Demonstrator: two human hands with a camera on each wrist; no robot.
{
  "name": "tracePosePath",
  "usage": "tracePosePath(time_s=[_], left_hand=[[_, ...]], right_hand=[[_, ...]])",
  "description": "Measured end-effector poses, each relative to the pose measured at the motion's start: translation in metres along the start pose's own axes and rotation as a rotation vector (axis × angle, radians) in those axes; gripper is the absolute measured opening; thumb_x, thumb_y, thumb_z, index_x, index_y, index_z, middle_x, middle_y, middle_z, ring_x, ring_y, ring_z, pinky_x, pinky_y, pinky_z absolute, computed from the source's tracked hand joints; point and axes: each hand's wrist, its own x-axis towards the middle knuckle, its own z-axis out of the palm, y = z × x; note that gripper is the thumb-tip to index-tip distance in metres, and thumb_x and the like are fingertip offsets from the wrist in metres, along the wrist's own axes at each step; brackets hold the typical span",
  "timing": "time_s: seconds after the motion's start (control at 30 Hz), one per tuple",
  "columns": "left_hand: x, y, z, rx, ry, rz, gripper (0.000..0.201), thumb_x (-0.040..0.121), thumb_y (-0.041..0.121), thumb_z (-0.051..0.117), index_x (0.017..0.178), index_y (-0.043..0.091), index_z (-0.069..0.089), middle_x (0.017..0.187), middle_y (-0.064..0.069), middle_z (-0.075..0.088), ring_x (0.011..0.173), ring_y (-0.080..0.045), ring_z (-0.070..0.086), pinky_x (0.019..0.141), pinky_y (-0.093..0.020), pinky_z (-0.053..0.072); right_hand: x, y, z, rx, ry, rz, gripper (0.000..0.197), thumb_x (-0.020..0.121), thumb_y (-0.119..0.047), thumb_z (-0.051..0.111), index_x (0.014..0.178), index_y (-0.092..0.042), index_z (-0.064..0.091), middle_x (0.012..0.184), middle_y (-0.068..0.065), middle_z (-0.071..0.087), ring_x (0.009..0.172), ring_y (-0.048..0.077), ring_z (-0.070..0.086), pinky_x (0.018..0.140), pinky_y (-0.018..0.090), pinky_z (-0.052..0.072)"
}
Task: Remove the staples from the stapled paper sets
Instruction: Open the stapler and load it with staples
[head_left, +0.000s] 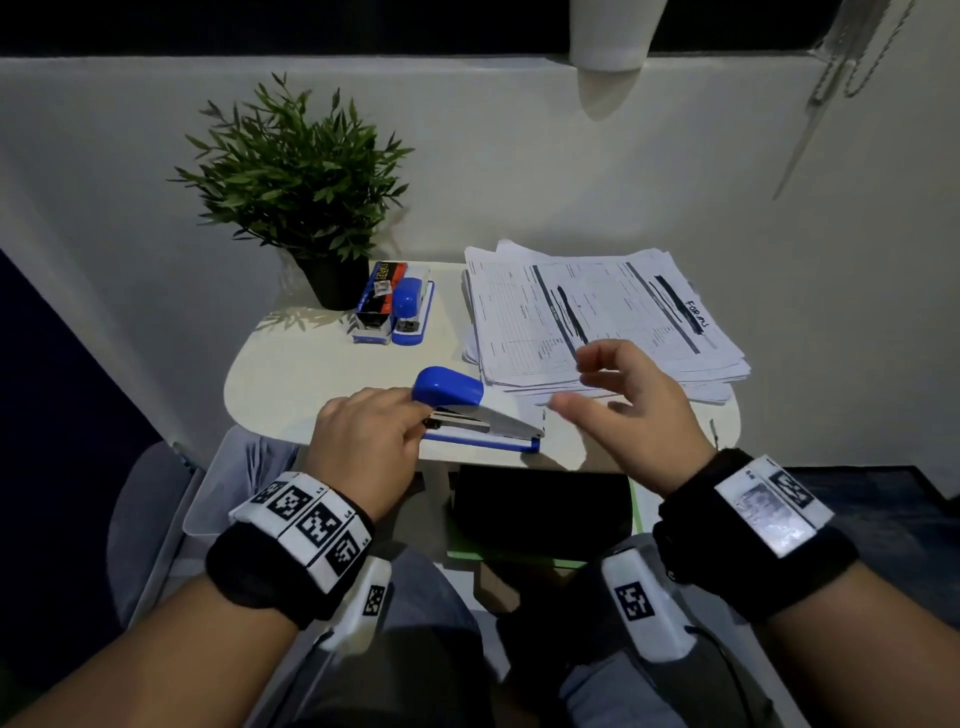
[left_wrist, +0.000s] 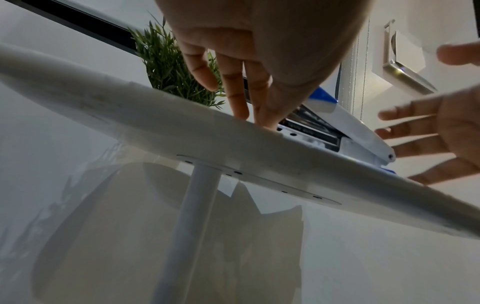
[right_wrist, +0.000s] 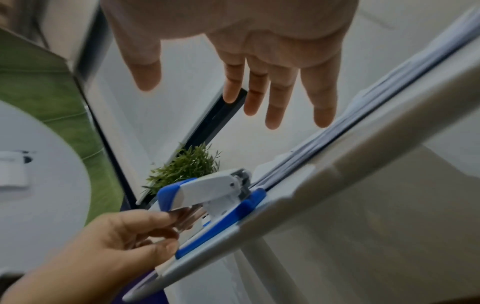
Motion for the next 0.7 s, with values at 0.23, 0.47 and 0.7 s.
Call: tracePosePath(time_s=[0.23,0.47,0.7], left_hand=[[0.001,0.001,-0.001,-0.005,-0.059,-0.023,0.019,0.070,0.014,0.073,0.085,0.025,0.071,0.081,0.007,0.069,0.076,-0.020,0.063,0.067,-0.033,0.046],[-0.001,0.002,-0.003,-0.009,-0.002,0.022,0.030,0.059,0.012,0.083,0.086,0.022,0.074,0.082,0.004,0.071,0.073,-0.024,0.065,0.063,-0.036,0.049],[0.000,-0.001,0.000,-0.044,0.037,0.022,0.039,0.067,0.011,0.074,0.103,0.028,0.072,0.095,0.009,0.072,0.083,-0.020,0.067,0.069,-0.035,0.049]], right_hand=[[0.028,-0.041,0.042,-0.589,-0.295,-0.274,0.077,0.079,-0.049,0.068,0.144,-0.026,0.035,0.139,-0.004,0.049,0.128,0.017,0.037,0.103,0.031,0.033],[0.050,-0.055,0.063,-0.774,-0.473,-0.311,0.064,0.088,-0.032,0.063,0.144,-0.031,0.032,0.128,0.005,0.059,0.116,0.025,0.054,0.098,0.039,0.045],[0.026,-0.044,0.004,-0.458,-0.199,-0.417,0.049,0.083,-0.007,0.063,0.129,-0.023,0.050,0.107,0.003,0.061,0.092,0.021,0.057,0.088,0.035,0.047]])
